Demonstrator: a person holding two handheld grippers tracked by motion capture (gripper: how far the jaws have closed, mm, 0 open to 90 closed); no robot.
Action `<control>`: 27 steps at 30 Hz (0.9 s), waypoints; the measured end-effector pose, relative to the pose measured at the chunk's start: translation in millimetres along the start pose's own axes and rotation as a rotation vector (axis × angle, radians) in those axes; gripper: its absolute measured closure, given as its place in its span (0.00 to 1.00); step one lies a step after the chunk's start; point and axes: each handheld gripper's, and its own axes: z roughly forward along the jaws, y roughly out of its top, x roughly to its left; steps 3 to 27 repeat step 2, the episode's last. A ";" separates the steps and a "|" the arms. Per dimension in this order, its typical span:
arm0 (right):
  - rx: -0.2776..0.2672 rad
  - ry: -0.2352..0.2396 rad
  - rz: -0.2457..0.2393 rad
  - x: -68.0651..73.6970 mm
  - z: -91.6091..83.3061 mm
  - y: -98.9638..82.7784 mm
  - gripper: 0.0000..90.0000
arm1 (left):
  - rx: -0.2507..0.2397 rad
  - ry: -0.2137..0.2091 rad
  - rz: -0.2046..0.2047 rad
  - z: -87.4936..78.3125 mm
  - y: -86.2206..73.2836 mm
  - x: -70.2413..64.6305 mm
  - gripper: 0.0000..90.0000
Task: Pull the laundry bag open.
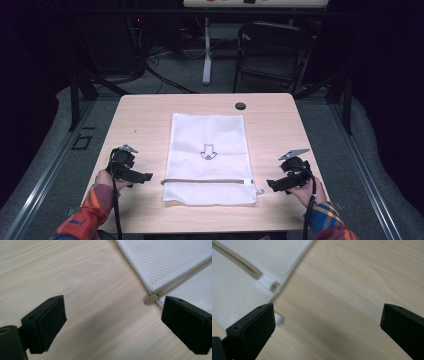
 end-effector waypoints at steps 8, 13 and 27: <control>-0.003 -0.009 0.018 -6.1 -1.2 -5.1 0.00 | 0.007 0.007 -0.006 1.9 -0.1 3.3 0.03; -0.003 -0.009 0.018 -6.1 -1.2 -5.1 0.00 | 0.007 0.007 -0.006 1.9 -0.1 3.3 0.03; -0.003 -0.009 0.018 -6.1 -1.2 -5.1 0.00 | 0.007 0.007 -0.006 1.9 -0.1 3.3 0.03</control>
